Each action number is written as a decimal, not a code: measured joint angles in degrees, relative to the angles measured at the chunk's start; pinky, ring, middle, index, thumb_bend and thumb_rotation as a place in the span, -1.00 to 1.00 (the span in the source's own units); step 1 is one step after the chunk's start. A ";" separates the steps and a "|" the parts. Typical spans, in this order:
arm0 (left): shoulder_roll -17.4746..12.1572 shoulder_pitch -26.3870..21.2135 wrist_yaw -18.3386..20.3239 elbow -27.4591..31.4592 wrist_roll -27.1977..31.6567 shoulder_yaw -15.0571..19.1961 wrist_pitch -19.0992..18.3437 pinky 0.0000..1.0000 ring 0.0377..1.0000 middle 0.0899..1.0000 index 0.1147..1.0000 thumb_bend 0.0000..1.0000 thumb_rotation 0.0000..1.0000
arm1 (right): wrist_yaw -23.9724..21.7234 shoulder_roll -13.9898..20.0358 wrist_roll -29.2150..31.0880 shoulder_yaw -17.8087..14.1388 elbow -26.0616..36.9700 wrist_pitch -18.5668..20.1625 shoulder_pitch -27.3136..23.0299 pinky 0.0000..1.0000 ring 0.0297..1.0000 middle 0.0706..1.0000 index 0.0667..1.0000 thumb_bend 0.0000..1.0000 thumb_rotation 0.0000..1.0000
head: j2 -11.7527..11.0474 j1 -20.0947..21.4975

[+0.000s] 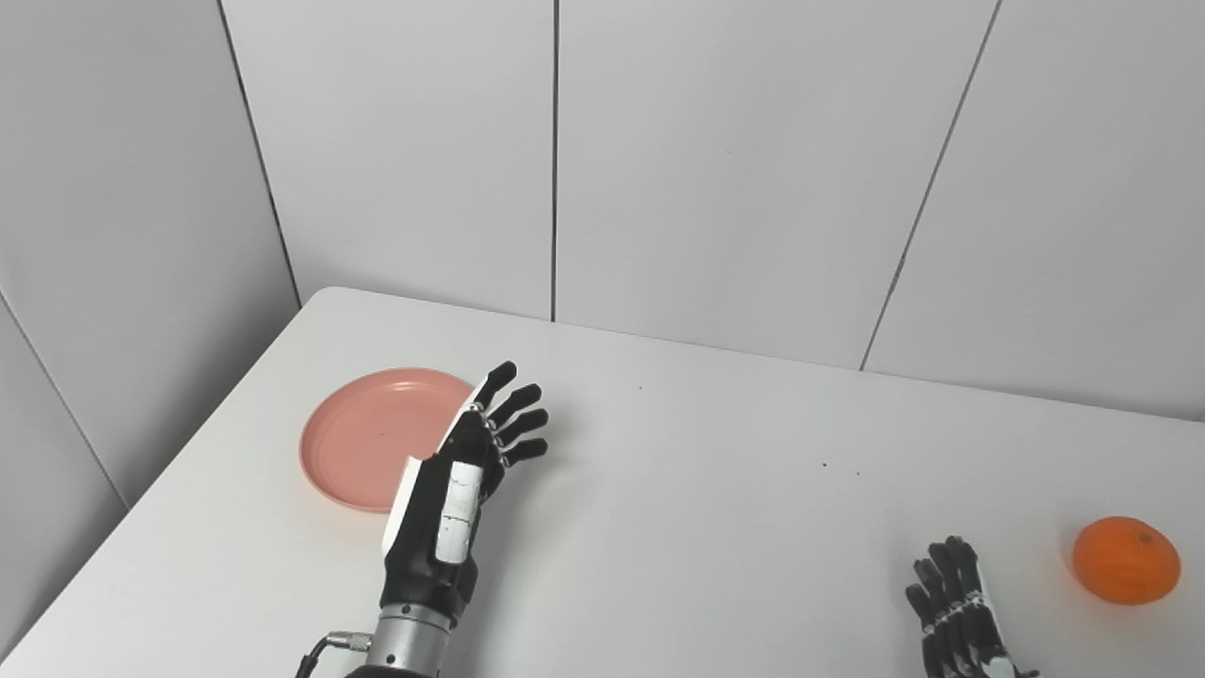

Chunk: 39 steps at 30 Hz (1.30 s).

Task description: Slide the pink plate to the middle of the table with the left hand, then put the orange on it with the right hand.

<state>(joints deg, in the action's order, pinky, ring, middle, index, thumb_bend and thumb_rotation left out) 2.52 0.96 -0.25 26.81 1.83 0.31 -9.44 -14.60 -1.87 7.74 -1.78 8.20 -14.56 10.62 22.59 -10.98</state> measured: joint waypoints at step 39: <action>-19.72 -20.07 8.43 -25.13 19.54 16.37 2.11 0.01 0.29 0.40 0.60 1.00 1.00 | 0.02 0.26 0.13 0.35 -0.36 -1.27 -0.08 1.00 1.00 1.00 1.00 0.73 1.00 | 0.35 -1.06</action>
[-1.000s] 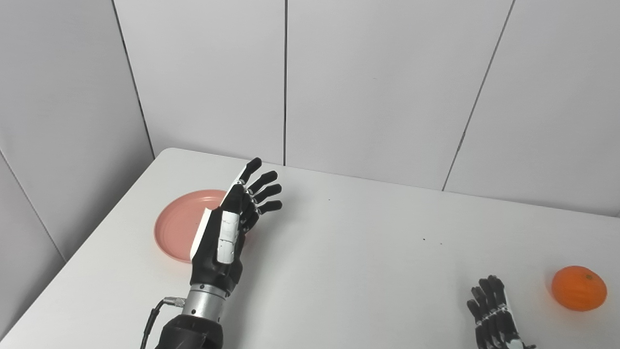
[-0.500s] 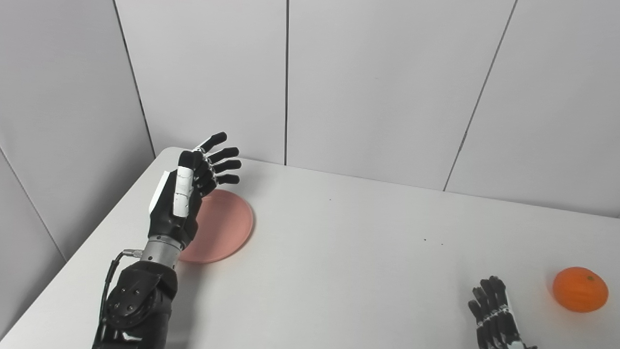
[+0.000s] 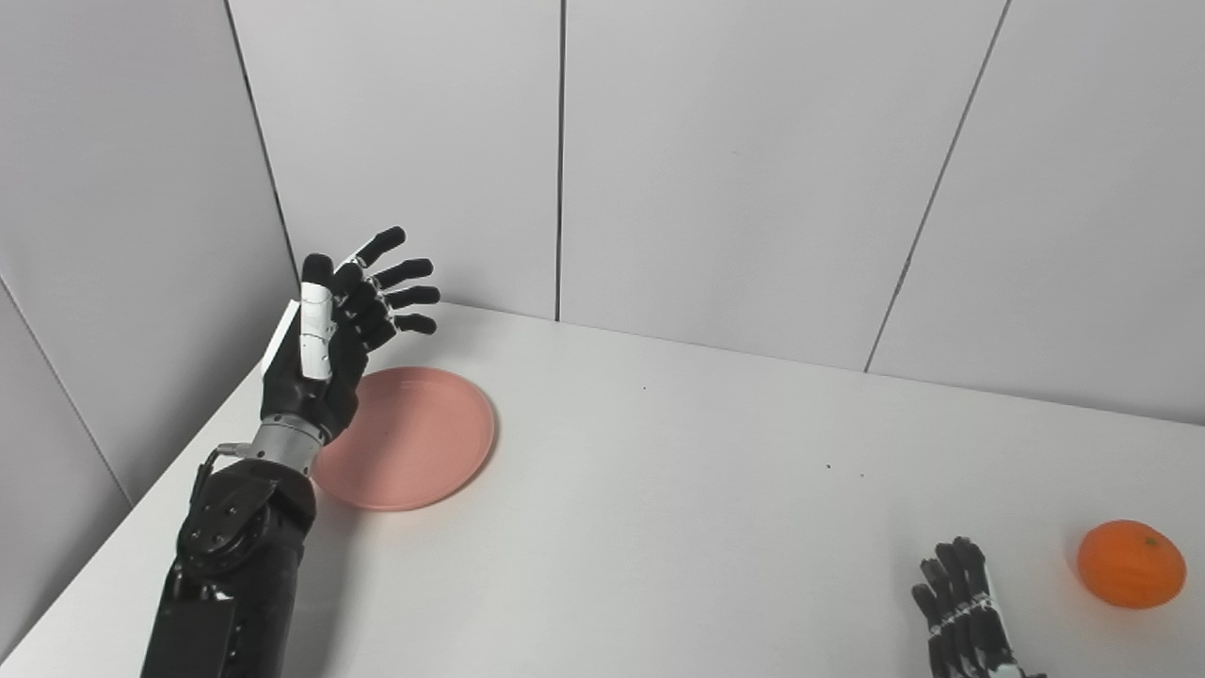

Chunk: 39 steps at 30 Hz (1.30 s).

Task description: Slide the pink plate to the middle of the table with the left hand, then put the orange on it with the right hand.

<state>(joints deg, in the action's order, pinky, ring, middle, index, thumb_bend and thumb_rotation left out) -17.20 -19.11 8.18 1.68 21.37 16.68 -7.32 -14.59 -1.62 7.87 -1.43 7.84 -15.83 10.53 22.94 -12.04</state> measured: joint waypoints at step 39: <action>-7.29 -10.01 3.18 -46.33 1.33 7.30 23.58 0.14 0.27 0.39 0.69 1.00 0.89 | -0.02 0.63 -0.01 0.74 0.06 0.02 0.19 1.00 1.00 0.99 1.00 0.75 1.00 | 1.32 0.62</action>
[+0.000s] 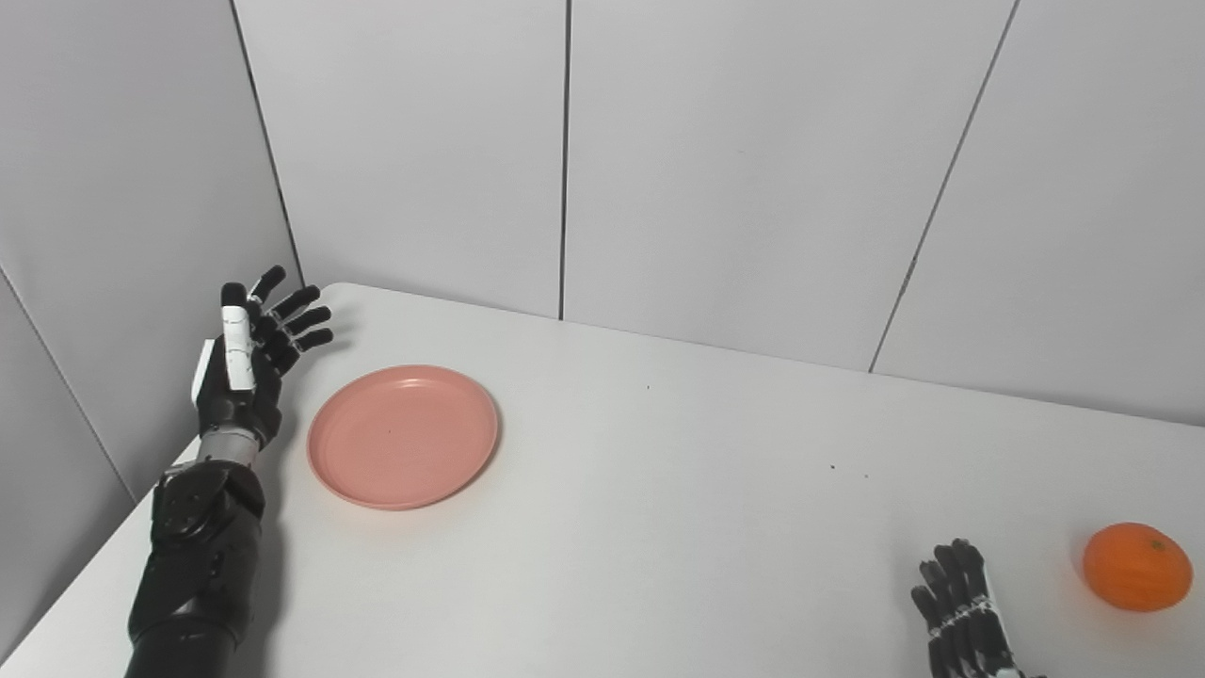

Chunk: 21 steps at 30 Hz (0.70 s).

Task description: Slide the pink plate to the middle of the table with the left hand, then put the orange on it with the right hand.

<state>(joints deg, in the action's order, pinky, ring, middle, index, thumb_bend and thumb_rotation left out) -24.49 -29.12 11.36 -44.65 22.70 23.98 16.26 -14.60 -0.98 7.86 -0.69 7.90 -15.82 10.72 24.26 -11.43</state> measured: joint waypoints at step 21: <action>-4.06 -4.00 6.21 -14.85 1.00 -0.79 7.49 0.43 0.57 0.55 0.68 1.00 0.88 | 0.13 0.13 -0.38 0.31 0.38 0.07 0.23 1.00 1.00 0.99 1.00 0.73 1.00 | 0.62 0.53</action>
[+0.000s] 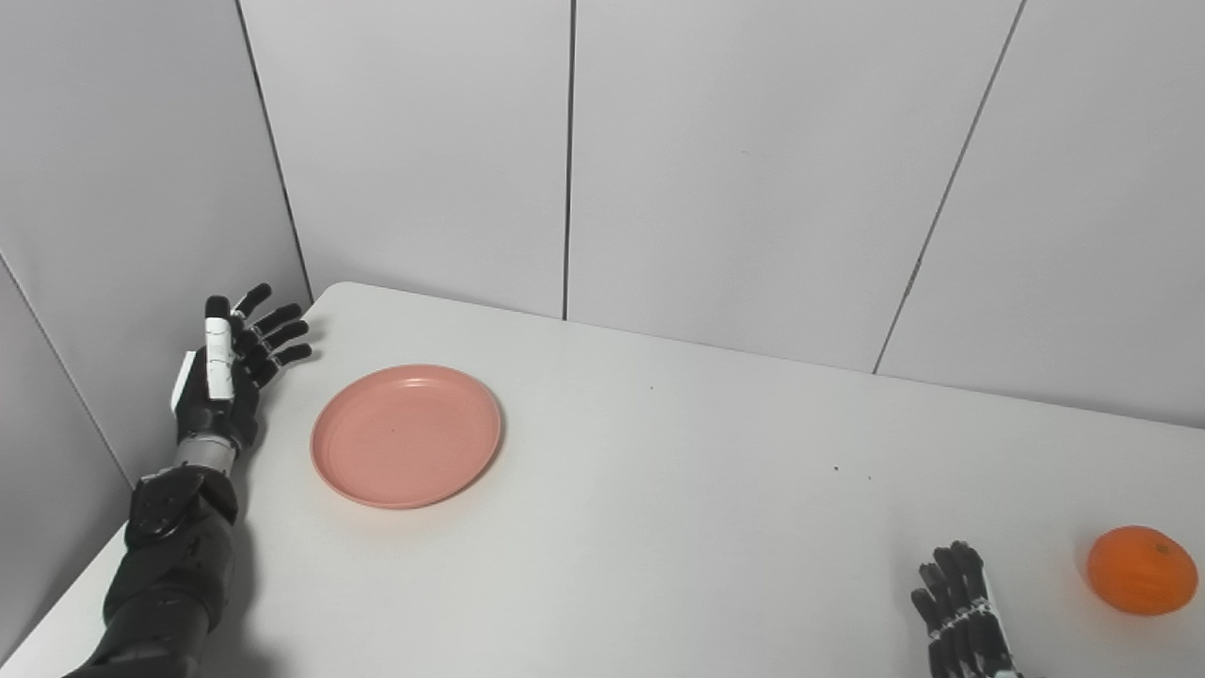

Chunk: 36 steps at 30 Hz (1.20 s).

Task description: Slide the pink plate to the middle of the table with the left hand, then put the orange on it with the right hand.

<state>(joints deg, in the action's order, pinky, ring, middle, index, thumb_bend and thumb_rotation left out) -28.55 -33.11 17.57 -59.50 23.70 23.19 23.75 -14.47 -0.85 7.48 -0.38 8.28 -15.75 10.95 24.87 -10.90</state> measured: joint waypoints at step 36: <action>2.27 1.10 0.36 5.22 -0.55 -3.47 -7.13 0.74 0.75 0.69 0.75 1.00 1.00 | 0.71 -0.01 -1.60 0.45 0.33 -0.01 0.22 1.00 1.00 0.97 1.00 0.79 1.00 | 0.44 0.62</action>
<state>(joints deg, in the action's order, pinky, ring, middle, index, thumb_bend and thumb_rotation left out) -26.28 -32.01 17.93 -54.28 23.15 19.72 16.63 -13.77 -0.85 5.88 0.07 8.61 -15.76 11.17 25.31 -10.28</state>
